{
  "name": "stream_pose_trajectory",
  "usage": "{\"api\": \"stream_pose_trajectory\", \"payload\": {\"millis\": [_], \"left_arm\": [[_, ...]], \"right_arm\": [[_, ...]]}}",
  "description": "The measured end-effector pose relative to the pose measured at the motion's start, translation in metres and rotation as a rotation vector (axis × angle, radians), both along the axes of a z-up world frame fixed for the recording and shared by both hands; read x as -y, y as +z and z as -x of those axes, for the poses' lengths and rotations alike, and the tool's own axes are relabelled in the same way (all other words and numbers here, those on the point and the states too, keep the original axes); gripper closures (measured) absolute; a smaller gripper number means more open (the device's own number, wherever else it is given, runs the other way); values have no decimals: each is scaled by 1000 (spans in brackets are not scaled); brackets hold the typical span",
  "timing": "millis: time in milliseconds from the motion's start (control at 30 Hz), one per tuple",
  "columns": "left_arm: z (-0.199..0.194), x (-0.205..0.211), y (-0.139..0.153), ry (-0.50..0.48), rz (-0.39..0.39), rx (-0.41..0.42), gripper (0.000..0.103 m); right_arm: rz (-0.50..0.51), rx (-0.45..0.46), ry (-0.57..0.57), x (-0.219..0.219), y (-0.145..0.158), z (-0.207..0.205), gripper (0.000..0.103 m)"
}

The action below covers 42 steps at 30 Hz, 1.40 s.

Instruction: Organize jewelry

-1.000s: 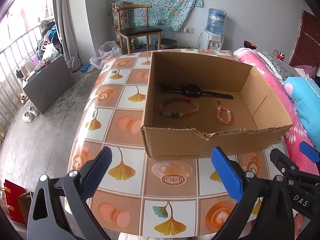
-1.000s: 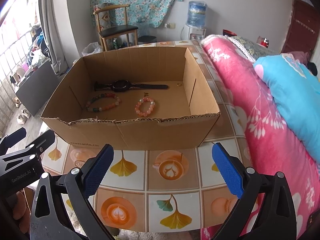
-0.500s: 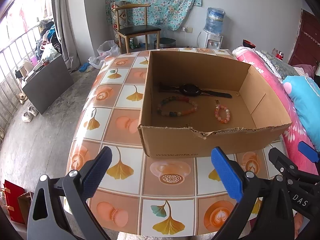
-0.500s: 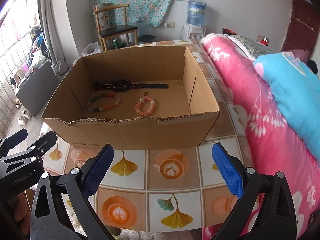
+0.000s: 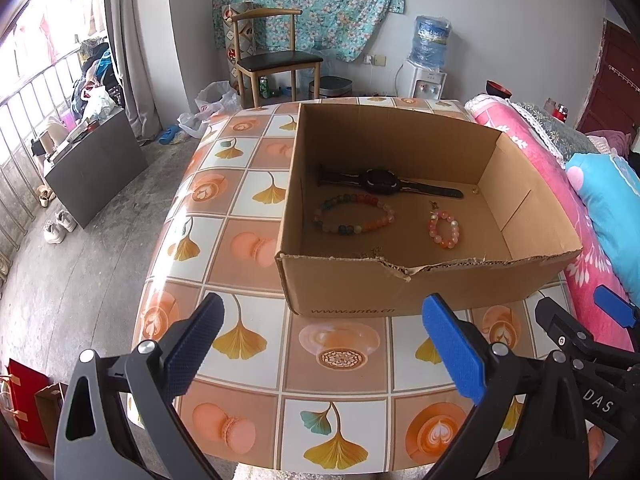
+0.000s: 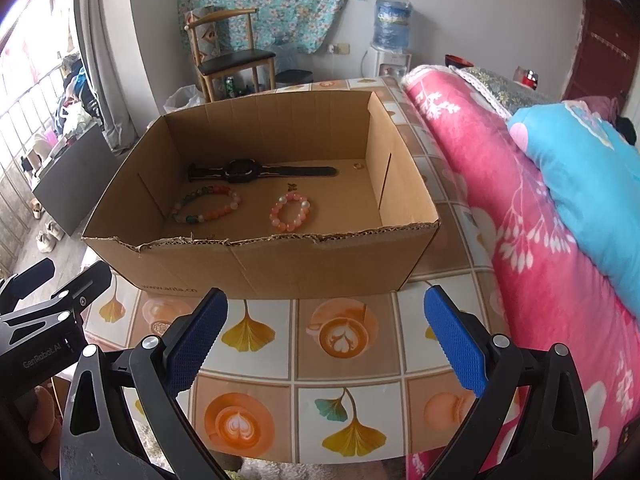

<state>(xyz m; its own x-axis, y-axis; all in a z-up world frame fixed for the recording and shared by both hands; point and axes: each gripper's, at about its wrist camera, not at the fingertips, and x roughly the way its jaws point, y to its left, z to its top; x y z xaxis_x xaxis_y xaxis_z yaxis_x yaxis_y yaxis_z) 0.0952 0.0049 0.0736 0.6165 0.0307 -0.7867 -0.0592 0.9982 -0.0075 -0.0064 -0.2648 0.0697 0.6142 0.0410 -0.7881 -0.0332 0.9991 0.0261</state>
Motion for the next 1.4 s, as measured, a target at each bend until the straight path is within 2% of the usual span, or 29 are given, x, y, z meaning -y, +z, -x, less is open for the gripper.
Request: {"api": "stream_pose_trajectory", "payload": {"millis": [1400], "left_arm": [[-3, 4, 4, -2, -3, -6, 6]], "right_arm": [[-11, -8, -3, 6, -3, -1, 8]]}}
